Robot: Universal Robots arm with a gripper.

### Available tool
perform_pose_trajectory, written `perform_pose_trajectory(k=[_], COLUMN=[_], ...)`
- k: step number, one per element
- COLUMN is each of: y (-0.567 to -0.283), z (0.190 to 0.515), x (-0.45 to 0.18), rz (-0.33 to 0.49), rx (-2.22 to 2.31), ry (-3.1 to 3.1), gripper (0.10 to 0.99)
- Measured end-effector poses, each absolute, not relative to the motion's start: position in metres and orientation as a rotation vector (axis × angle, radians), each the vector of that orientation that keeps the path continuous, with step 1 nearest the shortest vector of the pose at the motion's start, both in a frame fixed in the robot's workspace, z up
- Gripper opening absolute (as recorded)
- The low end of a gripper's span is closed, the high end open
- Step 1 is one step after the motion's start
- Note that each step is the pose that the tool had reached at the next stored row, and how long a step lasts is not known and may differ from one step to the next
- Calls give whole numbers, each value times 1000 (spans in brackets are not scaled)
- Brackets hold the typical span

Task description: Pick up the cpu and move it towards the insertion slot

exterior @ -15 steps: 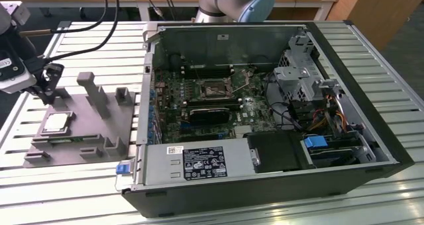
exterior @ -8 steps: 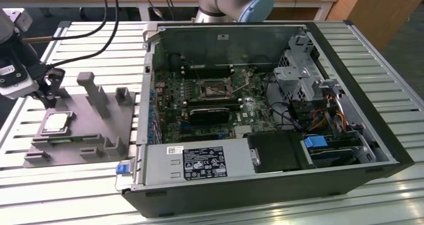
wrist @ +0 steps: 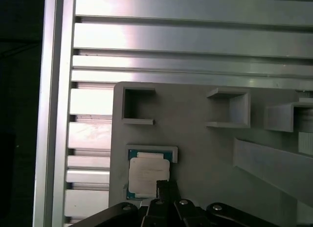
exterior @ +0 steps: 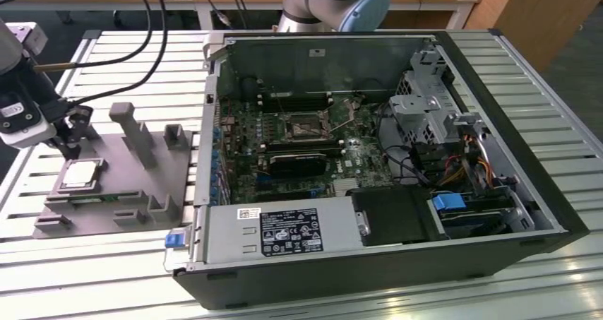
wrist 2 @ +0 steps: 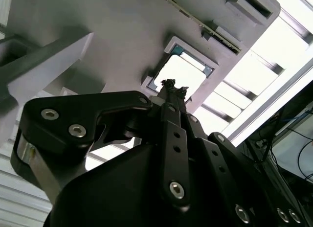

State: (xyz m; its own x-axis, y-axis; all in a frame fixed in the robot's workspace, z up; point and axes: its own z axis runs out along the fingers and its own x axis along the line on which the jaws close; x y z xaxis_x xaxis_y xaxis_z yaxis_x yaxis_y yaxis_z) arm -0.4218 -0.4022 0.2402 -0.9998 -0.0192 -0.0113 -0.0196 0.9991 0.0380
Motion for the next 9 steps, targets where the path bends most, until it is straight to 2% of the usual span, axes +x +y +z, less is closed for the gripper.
perform_pose_trajectory(k=[9], y=[-404], z=[224], x=[-428], rz=[60], rx=[-30], ry=[3130], gripper=[102])
